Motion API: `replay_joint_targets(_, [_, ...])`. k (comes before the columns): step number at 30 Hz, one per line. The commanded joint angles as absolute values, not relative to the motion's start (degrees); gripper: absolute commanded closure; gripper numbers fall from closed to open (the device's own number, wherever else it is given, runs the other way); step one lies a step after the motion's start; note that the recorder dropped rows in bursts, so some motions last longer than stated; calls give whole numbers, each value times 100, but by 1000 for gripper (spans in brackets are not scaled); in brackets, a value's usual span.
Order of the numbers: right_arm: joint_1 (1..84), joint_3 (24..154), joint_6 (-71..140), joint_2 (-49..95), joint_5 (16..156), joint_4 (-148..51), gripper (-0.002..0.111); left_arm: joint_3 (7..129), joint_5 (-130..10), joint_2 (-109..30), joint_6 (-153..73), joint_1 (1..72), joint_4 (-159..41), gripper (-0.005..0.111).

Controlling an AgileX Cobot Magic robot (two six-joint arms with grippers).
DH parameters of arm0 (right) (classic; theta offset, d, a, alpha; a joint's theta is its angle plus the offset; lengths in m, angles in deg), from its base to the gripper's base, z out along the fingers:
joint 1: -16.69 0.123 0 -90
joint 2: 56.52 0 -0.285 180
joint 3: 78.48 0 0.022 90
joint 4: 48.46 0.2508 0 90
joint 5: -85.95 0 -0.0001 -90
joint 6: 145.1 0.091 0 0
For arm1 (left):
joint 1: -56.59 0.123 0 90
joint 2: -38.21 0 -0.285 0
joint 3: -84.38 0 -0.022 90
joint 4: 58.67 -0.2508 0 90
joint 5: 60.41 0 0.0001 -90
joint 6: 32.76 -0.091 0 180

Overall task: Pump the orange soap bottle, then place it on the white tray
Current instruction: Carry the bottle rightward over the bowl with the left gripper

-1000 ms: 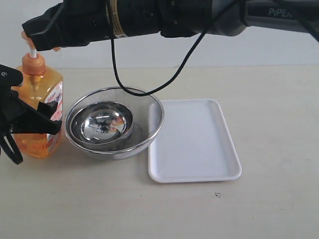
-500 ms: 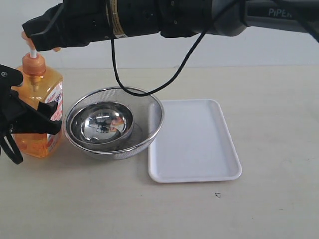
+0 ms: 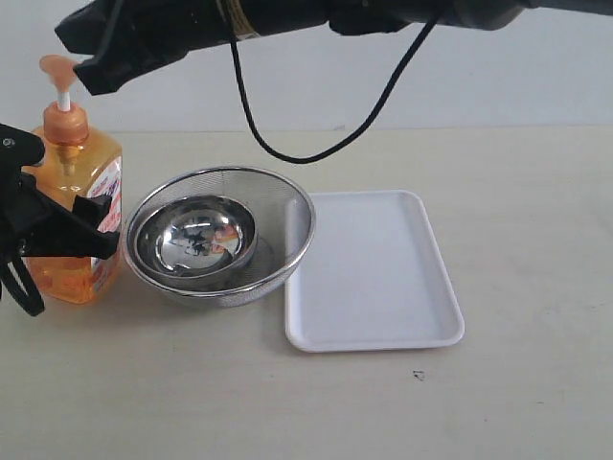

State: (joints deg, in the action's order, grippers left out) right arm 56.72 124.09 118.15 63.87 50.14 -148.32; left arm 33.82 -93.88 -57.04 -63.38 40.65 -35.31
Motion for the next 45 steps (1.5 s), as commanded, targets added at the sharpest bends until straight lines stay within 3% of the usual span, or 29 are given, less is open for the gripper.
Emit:
replay_joint_targets(1, [5666, 12389, 11785, 6105, 5240, -14841, 109, 3423, -9469, -5689, -6283, 4029, -3531, 102])
replay_joint_targets(13, [5039, 12247, 12444, 5609, 5127, -14841, 109, 3423, -9496, -5689, -6283, 4029, -3338, 102])
replay_joint_targets(22, [3980, 10316, 12440, 4525, 5219, -14841, 109, 3423, -9631, -5420, -6710, 4029, -2900, 102])
replay_joint_targets(29, [3772, 9117, 12389, 3971, 6044, -14841, 109, 3423, -9645, -4484, -7163, 4029, -2616, 102])
replay_joint_targets(45, [3772, 7890, 12580, 3191, 6584, -14841, 109, 4277, -7181, -2574, -7163, 3992, -2618, 102])
